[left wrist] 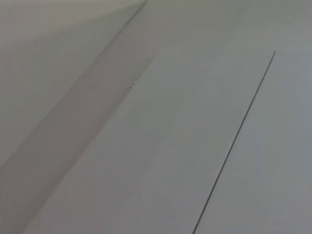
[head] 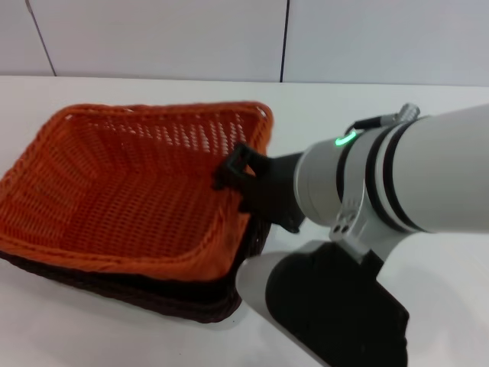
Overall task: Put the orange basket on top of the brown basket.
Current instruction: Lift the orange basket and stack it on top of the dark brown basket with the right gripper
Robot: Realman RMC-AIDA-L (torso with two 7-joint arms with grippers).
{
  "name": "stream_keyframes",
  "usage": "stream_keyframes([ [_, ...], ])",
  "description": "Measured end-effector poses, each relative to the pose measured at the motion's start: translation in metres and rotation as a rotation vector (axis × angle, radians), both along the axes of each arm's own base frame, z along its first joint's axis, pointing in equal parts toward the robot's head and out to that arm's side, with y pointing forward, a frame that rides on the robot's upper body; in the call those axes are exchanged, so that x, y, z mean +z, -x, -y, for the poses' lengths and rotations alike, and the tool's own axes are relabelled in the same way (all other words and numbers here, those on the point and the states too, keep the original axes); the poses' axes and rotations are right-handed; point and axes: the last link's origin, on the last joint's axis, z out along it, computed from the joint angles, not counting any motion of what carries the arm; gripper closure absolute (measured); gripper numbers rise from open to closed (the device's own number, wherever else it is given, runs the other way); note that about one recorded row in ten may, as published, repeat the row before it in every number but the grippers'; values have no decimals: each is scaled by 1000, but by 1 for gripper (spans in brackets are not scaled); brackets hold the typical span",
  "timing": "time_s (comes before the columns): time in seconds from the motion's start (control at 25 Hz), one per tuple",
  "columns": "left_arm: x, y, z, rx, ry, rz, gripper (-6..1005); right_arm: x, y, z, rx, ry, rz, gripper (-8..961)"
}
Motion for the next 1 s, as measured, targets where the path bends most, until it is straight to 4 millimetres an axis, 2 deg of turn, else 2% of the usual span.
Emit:
stream_keyframes([
  [0.36, 2, -5, -2, -22, -15, -12, 339, -12, -10, -3, -5, -26, 9, 606],
  [0.52, 2, -6, 0, -30, -20, -23, 339, -20, -16, 6, -66, -11, 10, 607],
  [0.84, 2, -4, 3, -23, -22, -25, 339, -20, -11, 8, -118, -26, -59, 608],
  [1.0, 2, -5, 5, -29, -25, -32, 339, -25, -8, 0, -147, -42, -67, 607],
])
